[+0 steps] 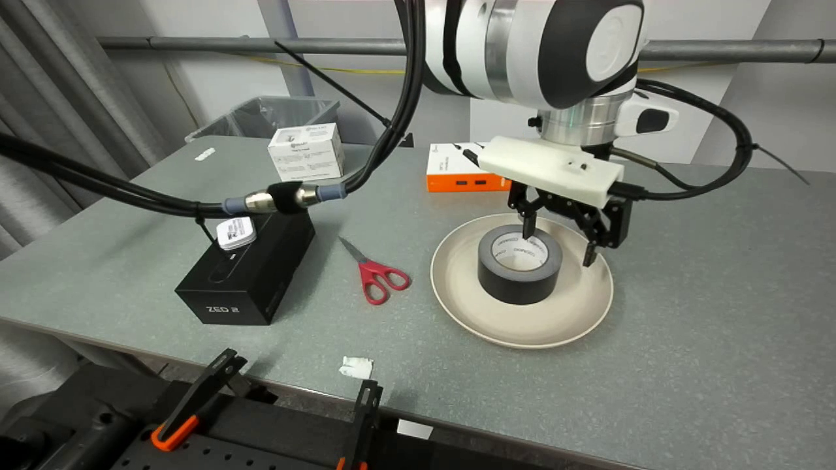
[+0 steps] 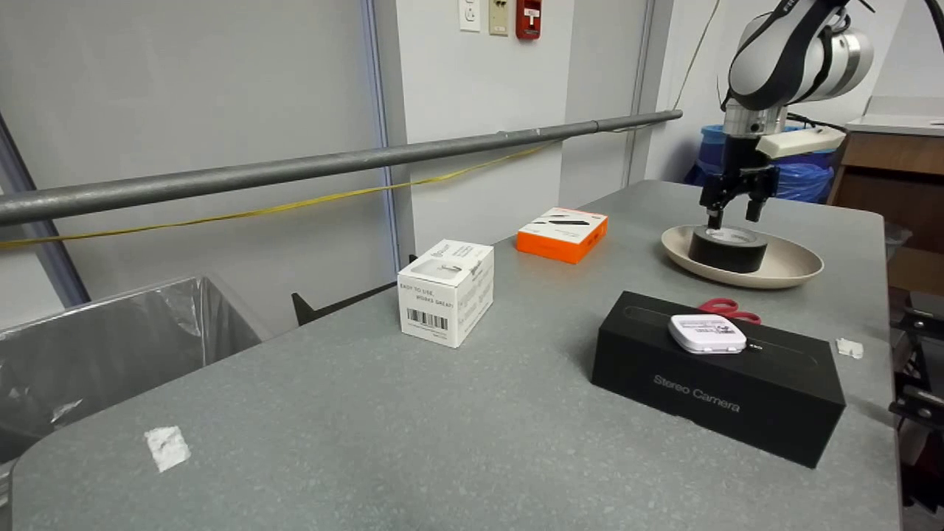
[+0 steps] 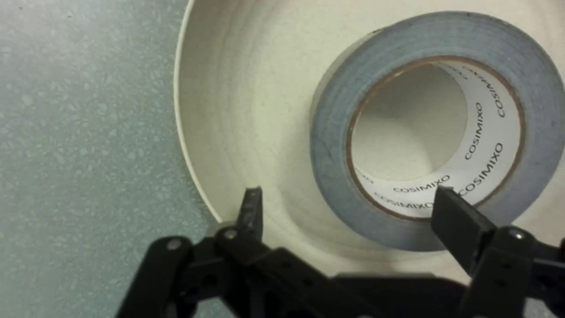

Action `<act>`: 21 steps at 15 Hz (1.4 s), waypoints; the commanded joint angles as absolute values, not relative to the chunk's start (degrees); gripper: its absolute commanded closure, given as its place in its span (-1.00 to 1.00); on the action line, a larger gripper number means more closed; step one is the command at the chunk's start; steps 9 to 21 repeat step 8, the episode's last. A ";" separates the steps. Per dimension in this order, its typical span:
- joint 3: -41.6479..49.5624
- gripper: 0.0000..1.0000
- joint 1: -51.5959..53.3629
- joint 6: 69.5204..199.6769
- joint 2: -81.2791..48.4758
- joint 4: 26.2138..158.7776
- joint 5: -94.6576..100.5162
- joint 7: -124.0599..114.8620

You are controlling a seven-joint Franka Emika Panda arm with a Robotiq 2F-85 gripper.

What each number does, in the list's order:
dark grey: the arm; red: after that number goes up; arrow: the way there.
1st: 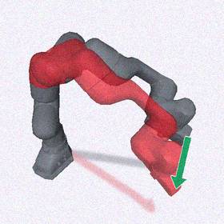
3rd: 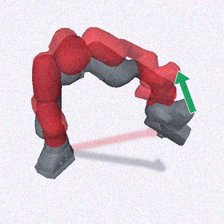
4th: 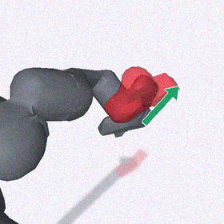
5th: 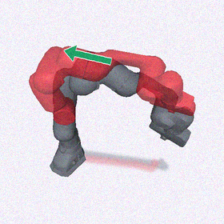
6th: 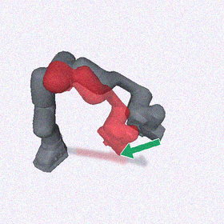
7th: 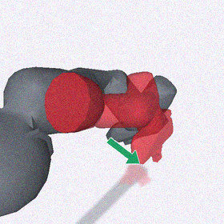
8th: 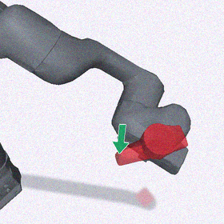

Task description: Put the tape on the plate

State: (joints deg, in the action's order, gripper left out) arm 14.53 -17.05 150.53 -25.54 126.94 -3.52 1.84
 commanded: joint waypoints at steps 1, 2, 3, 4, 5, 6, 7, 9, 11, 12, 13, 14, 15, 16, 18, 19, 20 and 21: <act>13.05 -1.00 -18.03 148.40 -24.76 125.70 -5.35 1.62; 12.84 -1.00 -18.07 147.76 -24.58 125.62 -5.24 2.12; 13.94 -1.00 -17.26 150.13 -25.34 126.41 -3.36 1.57; 13.80 -1.00 -17.24 149.75 -25.34 126.26 -3.38 1.59; 13.72 -1.00 -17.23 149.50 -25.33 126.17 -3.39 1.60; 13.70 -1.00 -17.23 149.42 -25.33 126.14 -3.40 1.60; 13.70 -1.00 -17.23 149.40 -25.33 126.13 -3.40 1.60; 13.70 -1.00 -17.23 149.39 -25.33 126.12 -3.40 1.60; 13.70 -1.00 -17.23 149.39 -25.33 126.12 -3.40 1.60; 13.70 -1.00 -17.23 149.39 -25.33 126.12 -3.40 1.60; 13.70 -1.00 -17.23 149.39 -25.33 126.12 -3.40 1.60; 13.70 -1.00 -17.23 149.39 -25.33 126.12 -3.40 1.60; 13.70 -1.00 -17.23 149.39 -25.33 126.12 -3.40 1.60; 13.70 -1.00 -17.23 149.39 -25.33 126.12 -3.40 1.60; 13.70 -1.00 -17.23 149.39 -25.33 126.12 -3.40 1.60; 13.70 -1.00 -17.23 149.39 -25.33 126.12 -3.40 1.60; 13.70 -1.00 -17.23 149.39 -25.33 126.12 -3.40 1.60; 13.70 -1.00 -17.23 149.39 -25.33 126.12 -3.40 1.60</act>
